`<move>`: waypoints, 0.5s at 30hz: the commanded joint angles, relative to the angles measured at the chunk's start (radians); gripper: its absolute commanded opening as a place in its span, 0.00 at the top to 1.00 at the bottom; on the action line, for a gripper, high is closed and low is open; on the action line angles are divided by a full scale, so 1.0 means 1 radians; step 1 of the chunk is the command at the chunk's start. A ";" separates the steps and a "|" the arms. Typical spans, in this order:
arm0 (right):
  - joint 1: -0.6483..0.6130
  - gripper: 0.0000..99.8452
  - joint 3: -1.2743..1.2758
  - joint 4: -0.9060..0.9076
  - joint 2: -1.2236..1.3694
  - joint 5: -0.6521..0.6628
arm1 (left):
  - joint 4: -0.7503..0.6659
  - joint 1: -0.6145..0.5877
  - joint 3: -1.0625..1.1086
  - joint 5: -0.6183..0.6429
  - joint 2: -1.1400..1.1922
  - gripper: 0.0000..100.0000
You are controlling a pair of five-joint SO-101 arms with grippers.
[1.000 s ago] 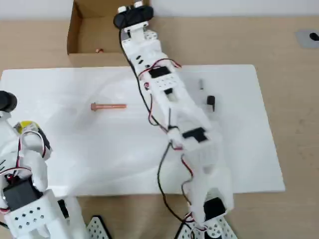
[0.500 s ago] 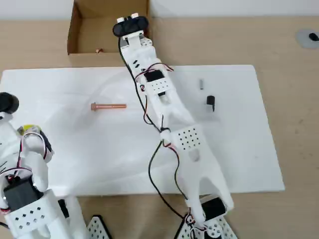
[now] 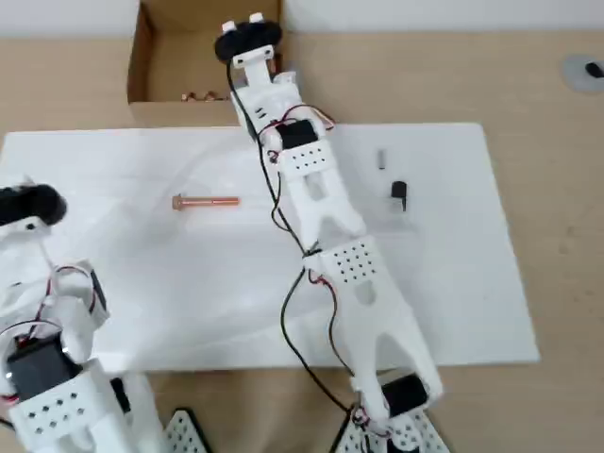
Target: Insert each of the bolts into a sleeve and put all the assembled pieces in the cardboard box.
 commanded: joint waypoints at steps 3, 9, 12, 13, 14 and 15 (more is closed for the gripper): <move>0.039 0.62 -0.157 0.247 -0.012 -0.003 | 0.002 0.006 -0.037 0.028 -0.008 0.99; 0.107 0.62 -0.153 0.552 -0.166 -0.005 | -0.101 0.103 -0.008 0.204 0.002 0.99; 0.153 0.62 -0.153 0.746 -0.252 -0.005 | -0.170 0.187 0.015 0.316 0.007 0.95; 0.168 0.62 -0.153 0.813 -0.285 -0.005 | -0.207 0.212 0.031 0.364 0.016 0.91; 0.182 0.62 -0.153 0.878 -0.315 -0.005 | -0.250 0.232 0.051 0.416 0.030 0.88; 0.196 0.62 -0.153 0.944 -0.343 -0.005 | -0.308 0.250 0.080 0.466 0.053 0.86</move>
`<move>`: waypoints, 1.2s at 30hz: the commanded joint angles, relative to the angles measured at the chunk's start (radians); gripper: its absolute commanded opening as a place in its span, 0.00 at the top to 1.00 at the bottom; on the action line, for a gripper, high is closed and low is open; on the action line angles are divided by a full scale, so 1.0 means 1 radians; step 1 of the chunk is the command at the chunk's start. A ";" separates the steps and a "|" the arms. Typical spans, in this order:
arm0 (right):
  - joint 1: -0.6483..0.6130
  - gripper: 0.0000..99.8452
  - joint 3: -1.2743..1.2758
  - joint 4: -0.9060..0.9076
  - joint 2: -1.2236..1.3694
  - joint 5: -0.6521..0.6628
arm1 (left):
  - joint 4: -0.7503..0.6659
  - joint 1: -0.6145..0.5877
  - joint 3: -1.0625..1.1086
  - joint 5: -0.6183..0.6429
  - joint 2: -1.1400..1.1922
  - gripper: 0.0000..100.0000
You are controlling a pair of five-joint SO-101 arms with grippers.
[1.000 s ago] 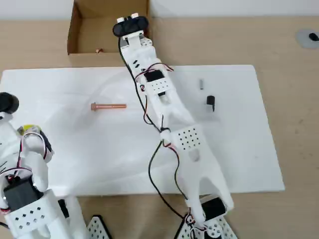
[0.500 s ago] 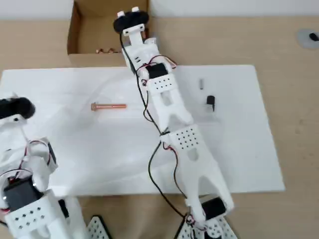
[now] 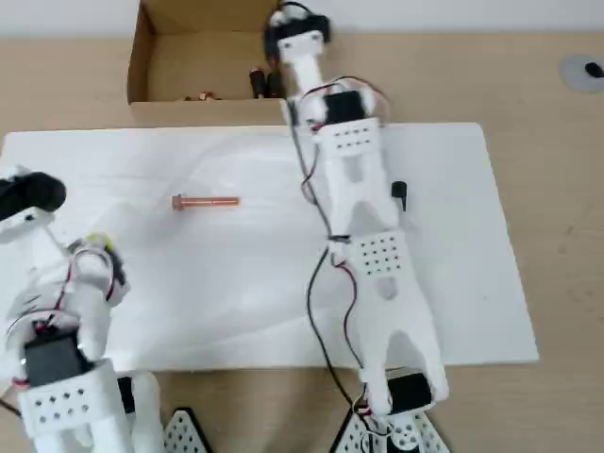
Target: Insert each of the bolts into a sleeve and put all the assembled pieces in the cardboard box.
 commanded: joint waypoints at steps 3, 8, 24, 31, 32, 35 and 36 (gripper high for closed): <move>0.093 0.62 -0.021 0.264 -0.222 -0.003 | -0.311 0.117 0.123 0.259 0.136 0.84; 0.202 0.62 -0.010 0.265 -0.315 0.011 | -0.578 0.155 0.143 0.463 0.374 0.79; 0.315 0.62 -0.008 0.267 -0.401 0.138 | -0.690 0.267 -0.358 0.729 1.135 0.81; 0.294 0.62 0.084 0.267 -0.406 0.138 | -0.549 0.265 -0.433 0.790 1.144 0.80; 0.294 0.62 0.096 0.267 -0.406 0.137 | -0.542 0.267 -0.434 0.801 1.144 0.80; 0.292 0.62 0.127 0.265 -0.406 0.133 | -0.539 0.273 -0.423 0.844 1.145 0.80; 0.288 0.62 0.137 0.265 -0.406 0.133 | -0.539 0.273 -0.419 0.856 1.145 0.80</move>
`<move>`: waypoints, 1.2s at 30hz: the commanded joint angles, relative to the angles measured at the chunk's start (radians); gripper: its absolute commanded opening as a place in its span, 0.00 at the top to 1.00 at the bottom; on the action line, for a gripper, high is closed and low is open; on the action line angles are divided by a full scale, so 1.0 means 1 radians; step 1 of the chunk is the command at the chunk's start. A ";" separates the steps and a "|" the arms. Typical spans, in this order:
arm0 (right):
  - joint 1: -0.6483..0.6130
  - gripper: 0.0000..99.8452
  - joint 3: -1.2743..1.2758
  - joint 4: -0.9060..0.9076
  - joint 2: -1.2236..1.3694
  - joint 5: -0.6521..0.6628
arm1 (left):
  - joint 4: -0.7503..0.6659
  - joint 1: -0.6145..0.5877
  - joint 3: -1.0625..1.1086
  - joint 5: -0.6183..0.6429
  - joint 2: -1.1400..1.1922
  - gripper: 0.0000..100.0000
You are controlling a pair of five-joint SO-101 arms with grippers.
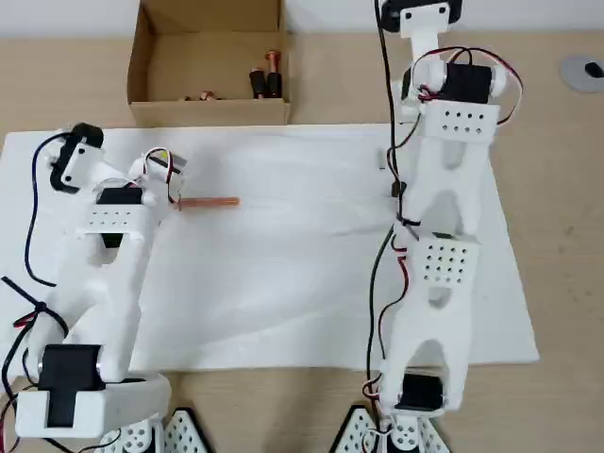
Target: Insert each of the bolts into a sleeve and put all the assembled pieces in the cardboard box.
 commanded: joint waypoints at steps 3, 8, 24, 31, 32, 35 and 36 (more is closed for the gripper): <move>-0.025 0.62 0.028 0.014 -0.091 0.005 | 0.000 0.017 -0.048 0.037 -0.004 0.80; -0.062 0.62 0.030 0.014 -0.091 0.005 | -0.003 0.061 -0.084 0.038 0.091 0.80; -0.084 0.62 0.031 0.014 -0.090 0.005 | 0.474 0.075 -0.580 0.037 0.535 0.81; -0.084 0.62 0.033 0.014 -0.087 0.005 | 0.646 0.002 -0.740 0.029 0.475 0.81; -0.084 0.62 0.033 0.014 -0.087 0.005 | 0.657 -0.025 -0.755 0.029 0.455 0.81; -0.084 0.62 0.084 0.014 -0.090 0.005 | 0.669 -0.117 -0.776 0.029 0.383 0.81; -0.085 0.62 0.105 0.014 -0.091 0.005 | 0.669 -0.146 -0.776 0.029 0.354 0.81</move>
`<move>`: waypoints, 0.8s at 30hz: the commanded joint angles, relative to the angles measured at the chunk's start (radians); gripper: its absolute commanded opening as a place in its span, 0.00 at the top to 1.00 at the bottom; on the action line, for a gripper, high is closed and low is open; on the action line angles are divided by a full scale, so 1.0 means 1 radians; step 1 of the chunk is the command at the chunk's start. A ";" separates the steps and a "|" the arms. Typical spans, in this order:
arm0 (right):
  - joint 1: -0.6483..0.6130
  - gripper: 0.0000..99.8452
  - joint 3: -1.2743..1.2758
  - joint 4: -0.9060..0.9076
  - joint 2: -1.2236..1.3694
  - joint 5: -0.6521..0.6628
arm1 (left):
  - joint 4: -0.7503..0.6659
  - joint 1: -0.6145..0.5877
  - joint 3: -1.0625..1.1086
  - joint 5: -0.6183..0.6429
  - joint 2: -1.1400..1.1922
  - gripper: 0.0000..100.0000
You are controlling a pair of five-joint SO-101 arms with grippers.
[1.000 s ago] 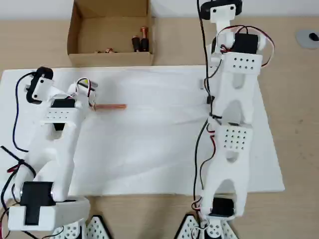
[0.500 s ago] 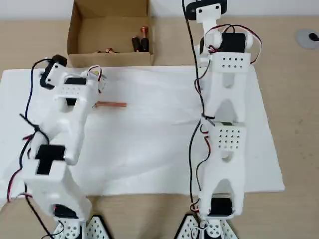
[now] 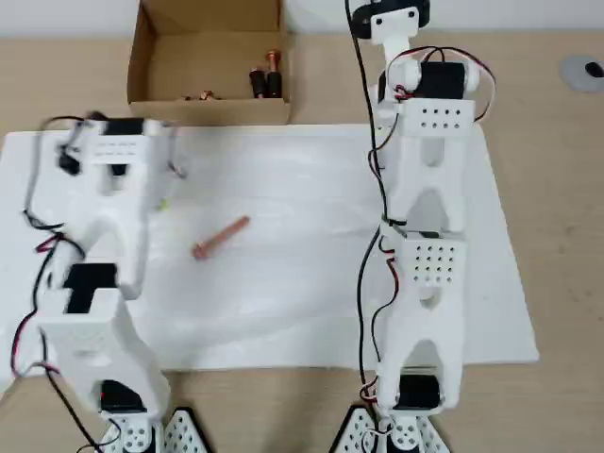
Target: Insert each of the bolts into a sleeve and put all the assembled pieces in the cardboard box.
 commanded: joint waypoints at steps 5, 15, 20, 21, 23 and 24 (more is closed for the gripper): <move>-0.016 0.62 0.114 0.014 -0.090 0.005 | 0.080 -0.170 -0.020 0.000 -0.269 0.81; -0.038 0.62 0.122 0.014 -0.091 0.005 | 0.227 0.175 0.242 -0.402 -0.641 0.81; -0.015 0.62 0.124 0.014 -0.091 0.005 | 0.204 0.192 0.290 -0.914 -0.684 0.81; -0.008 0.62 0.124 0.015 -0.091 0.005 | 0.201 0.192 0.293 -0.931 -0.679 0.80; -0.002 0.62 0.124 0.015 -0.091 0.005 | 0.199 0.204 0.302 -0.968 -0.651 0.80; -0.002 0.62 0.124 0.015 -0.091 0.005 | 0.204 0.229 0.310 -0.990 -0.628 0.80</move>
